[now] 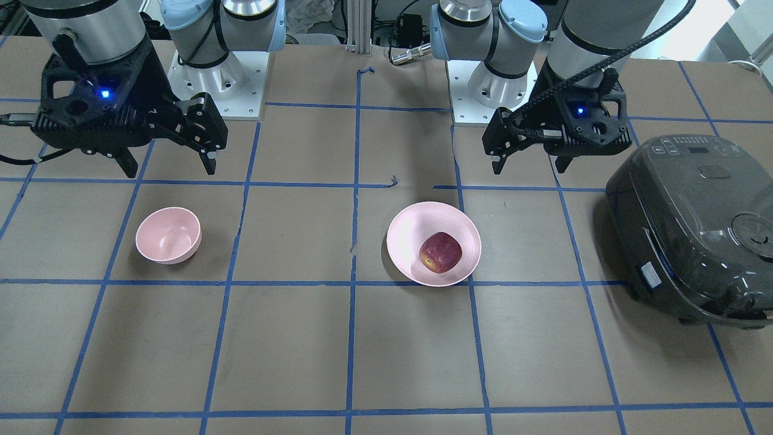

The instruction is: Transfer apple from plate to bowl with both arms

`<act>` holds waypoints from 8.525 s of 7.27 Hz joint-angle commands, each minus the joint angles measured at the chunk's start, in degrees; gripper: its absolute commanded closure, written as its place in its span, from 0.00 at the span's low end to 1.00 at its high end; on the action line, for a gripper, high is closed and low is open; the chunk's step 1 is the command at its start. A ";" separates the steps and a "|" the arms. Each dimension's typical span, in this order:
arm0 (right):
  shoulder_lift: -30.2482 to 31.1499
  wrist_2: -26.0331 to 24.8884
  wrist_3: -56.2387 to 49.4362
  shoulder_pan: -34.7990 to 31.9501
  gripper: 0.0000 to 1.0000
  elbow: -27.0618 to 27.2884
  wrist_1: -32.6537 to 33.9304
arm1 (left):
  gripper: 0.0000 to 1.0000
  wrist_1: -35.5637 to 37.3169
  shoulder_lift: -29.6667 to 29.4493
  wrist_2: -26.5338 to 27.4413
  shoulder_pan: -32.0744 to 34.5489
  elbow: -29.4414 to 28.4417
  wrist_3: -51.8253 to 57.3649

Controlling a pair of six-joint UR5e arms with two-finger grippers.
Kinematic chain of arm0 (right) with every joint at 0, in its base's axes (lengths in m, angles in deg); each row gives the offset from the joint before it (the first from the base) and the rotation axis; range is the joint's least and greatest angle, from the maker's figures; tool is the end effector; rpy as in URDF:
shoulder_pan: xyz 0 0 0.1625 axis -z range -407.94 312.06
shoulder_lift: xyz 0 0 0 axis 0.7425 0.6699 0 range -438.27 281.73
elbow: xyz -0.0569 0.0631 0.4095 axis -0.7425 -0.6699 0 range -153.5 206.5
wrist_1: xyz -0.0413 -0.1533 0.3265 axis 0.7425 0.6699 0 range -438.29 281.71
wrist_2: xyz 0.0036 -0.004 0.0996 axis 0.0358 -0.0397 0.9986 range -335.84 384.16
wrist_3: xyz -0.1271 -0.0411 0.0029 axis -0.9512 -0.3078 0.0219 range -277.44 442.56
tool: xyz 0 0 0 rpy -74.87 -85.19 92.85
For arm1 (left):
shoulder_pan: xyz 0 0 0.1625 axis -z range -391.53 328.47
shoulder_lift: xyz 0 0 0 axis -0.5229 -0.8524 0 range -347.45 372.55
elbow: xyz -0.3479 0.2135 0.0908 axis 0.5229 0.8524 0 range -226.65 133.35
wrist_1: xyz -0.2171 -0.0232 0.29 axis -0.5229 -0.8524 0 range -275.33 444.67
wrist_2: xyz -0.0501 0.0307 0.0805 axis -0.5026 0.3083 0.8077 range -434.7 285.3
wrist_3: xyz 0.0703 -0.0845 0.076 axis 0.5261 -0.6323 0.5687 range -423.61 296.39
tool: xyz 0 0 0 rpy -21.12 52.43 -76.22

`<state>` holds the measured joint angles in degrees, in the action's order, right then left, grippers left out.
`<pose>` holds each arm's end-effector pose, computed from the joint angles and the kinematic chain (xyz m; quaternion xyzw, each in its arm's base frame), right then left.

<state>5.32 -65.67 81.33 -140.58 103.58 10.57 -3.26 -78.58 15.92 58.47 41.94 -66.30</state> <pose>0.1563 -0.4872 0.4928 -0.0338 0.9983 -0.0469 0.0021 -0.1318 -0.4509 0.4528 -0.0237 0.9995 -0.0206 0.0050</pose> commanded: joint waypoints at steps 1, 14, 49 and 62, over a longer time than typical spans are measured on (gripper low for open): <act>-0.01 0.18 0.00 0.00 0.00 0.35 0.09 | 0.00 0.04 0.07 0.08 0.00 0.26 -0.03; -6.16 -2.54 -16.41 21.53 0.68 46.05 43.42 | 0.00 21.28 -13.80 -7.22 3.60 17.30 -40.80; 0.17 -1.32 18.37 2.46 0.00 -1.23 -3.81 | 0.00 43.11 -24.90 -9.59 31.37 9.76 -38.98; 0.34 -1.14 11.63 2.37 0.00 -0.26 -2.81 | 0.00 0.30 2.01 2.18 -0.44 -0.61 1.73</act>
<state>5.66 -66.84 95.77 -138.19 103.37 7.76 -2.72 -76.56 16.50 58.55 41.85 -64.60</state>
